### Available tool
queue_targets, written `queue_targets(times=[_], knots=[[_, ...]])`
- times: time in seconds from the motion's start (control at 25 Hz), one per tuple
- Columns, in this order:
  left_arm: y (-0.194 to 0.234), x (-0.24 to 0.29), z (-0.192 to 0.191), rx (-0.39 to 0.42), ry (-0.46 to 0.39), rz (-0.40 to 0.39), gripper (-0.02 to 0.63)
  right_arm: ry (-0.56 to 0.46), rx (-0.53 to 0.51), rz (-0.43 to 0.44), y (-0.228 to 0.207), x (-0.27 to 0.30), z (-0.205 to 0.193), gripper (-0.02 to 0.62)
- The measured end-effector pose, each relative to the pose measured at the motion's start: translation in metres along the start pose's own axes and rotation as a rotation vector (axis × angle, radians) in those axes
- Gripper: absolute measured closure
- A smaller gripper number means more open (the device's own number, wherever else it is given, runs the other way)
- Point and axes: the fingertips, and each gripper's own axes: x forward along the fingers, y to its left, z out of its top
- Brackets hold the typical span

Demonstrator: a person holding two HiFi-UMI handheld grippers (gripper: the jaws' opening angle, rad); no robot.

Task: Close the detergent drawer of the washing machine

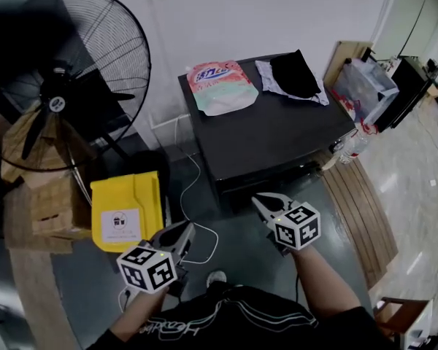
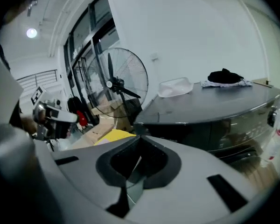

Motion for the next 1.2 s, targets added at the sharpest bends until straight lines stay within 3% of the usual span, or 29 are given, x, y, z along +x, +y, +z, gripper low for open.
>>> queue_targets(times=[0.2,0.52,0.92,1.04,1.2], knots=[[-0.047,-0.014,-0.001,0.046,-0.049,-0.055,0.581,-0.111,-0.089,0.155,0.074,-0.051,0.026,0.569],[-0.117,-0.055,-0.019,0.129,-0.143,-0.08,0.581,-0.281,-0.096,0.231,0.125,-0.145,0.042,0.569],[-0.18,-0.106,-0.025,0.229,-0.225,-0.086,0.581,-0.309,-0.109,0.283,0.165,-0.203,0.027,0.569],[-0.181,-0.11,-0.026,0.26,-0.229,-0.071,0.581,-0.307,-0.093,0.29,0.166,-0.206,0.023,0.569],[-0.171,-0.112,-0.034,0.243,-0.217,-0.055,0.581,-0.3,-0.07,0.306,0.169,-0.2,0.018,0.569]])
